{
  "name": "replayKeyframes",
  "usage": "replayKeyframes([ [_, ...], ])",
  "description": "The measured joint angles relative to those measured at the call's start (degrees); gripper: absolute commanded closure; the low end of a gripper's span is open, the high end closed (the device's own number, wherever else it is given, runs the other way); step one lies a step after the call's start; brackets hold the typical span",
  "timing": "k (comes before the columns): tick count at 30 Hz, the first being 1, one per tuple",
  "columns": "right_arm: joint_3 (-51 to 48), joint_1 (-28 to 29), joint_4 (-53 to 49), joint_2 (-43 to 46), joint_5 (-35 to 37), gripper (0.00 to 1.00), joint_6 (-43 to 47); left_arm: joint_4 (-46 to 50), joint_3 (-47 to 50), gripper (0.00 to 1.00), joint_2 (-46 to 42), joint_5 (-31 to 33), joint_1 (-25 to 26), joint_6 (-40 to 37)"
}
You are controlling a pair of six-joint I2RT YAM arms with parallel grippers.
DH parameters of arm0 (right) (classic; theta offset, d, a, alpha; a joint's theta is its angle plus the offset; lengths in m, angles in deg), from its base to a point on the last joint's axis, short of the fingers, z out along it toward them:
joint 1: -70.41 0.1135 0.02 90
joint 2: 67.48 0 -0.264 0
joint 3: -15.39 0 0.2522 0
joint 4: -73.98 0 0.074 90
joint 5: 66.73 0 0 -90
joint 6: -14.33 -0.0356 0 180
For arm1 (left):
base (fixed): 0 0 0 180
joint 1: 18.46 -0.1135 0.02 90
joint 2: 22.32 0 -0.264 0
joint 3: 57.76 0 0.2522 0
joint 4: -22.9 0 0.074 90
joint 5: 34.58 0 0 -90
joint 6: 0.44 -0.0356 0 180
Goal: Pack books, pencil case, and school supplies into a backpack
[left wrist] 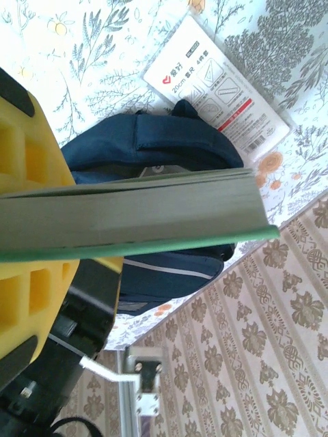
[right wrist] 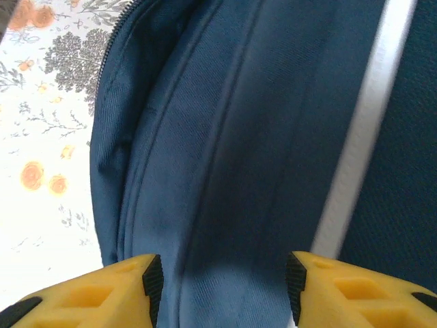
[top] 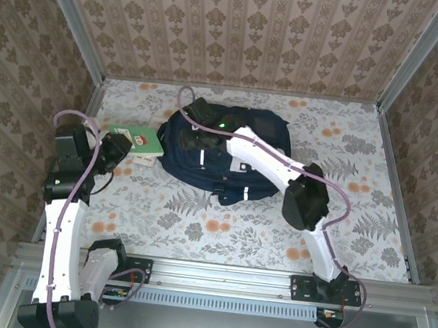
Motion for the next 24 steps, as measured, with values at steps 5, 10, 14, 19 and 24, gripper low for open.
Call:
replayKeyframes([
  [5, 14.4, 1.0, -6.6, -10.1, 4.4, 0.55, 0.6, 0.1, 0.0, 1.0, -0.1, 0.1, 0.0, 0.0],
  [10, 17.9, 1.3, -10.0, -13.1, 6.2, 1.0, 0.7, 0.0, 0.5, 1.0, -0.5, -0.1, 0.0, 0.0],
  [14, 15.9, 1.5, -9.6, -11.5, 6.5, 1.0, 0.6, -0.3, 2.0, 1.0, -1.0, -0.5, 0.0, 0.0],
  [19, 2.7, 1.4, -6.1, -0.7, 6.4, 1.0, 1.7, -1.8, 5.3, 1.0, -1.7, -1.9, 0.0, 0.3],
  [24, -7.0, 0.0, -5.8, 11.8, 4.9, 1.0, 3.0, -4.7, 9.0, 1.0, -2.2, -3.6, 0.0, 1.9],
])
